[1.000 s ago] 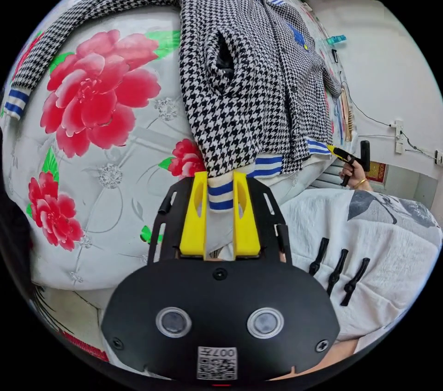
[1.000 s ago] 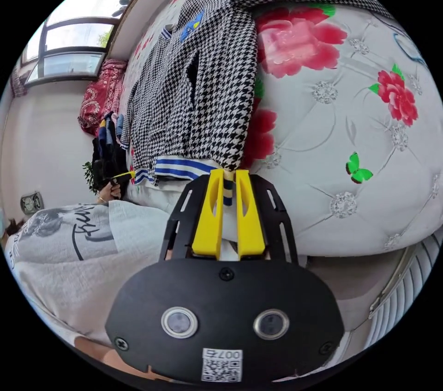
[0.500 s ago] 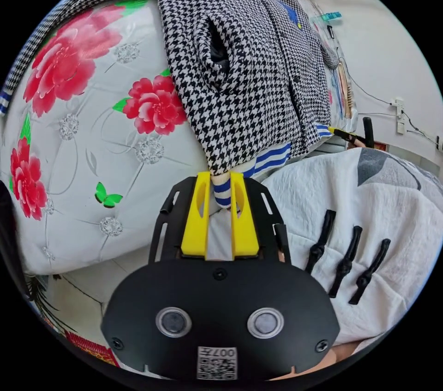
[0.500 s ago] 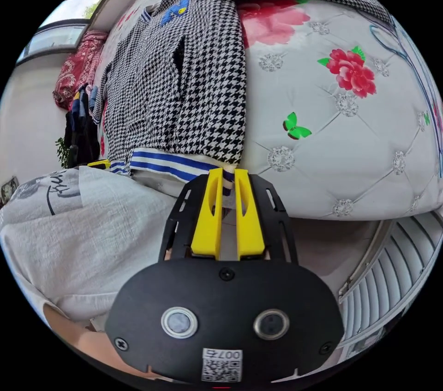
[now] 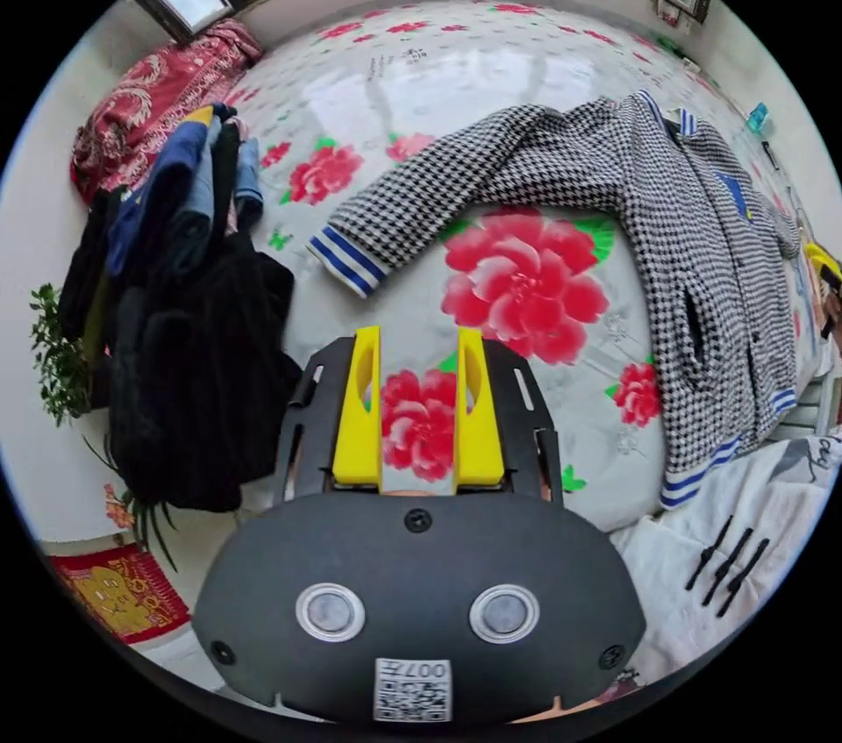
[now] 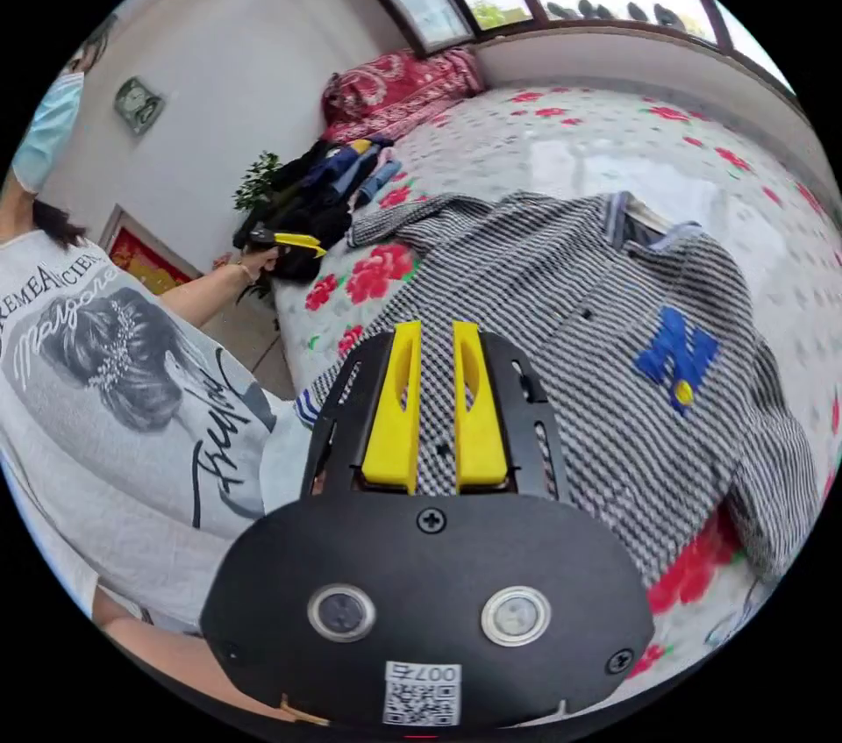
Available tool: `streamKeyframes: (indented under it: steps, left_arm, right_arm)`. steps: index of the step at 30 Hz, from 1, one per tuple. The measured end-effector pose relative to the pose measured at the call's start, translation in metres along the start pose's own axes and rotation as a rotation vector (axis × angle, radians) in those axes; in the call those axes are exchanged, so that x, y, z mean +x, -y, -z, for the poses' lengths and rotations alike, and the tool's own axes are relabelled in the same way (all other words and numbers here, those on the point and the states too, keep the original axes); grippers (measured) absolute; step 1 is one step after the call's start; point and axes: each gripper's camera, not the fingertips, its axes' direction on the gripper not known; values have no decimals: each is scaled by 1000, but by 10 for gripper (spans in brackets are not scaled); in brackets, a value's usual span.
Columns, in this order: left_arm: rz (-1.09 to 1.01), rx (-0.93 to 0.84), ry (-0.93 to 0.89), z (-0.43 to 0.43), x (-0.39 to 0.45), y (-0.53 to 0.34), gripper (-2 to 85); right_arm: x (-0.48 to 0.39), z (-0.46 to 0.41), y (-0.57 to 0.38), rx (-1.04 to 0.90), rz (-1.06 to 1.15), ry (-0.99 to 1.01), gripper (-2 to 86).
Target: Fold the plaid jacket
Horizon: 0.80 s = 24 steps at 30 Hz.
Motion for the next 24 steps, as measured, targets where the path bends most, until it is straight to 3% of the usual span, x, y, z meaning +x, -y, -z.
streamKeyframes:
  steps: [5, 10, 16, 19, 24]
  left_arm:
    - [-193, -34, 268, -42, 10, 47, 113]
    - [-510, -78, 446, -82, 40, 50, 109]
    - [-823, -109, 591, -100, 67, 42, 62]
    - [-859, -162, 516, -91, 61, 53, 39]
    - [-652, -153, 168, -34, 12, 88, 38]
  right_arm:
    - [-38, -114, 138, -31, 192, 263, 15]
    - [-73, -154, 169, -75, 281, 251, 3]
    - [-61, -166, 152, -185, 180, 202, -2]
    - [-49, -160, 144, -163, 85, 237, -3]
    - [-52, -144, 138, -100, 77, 210, -3]
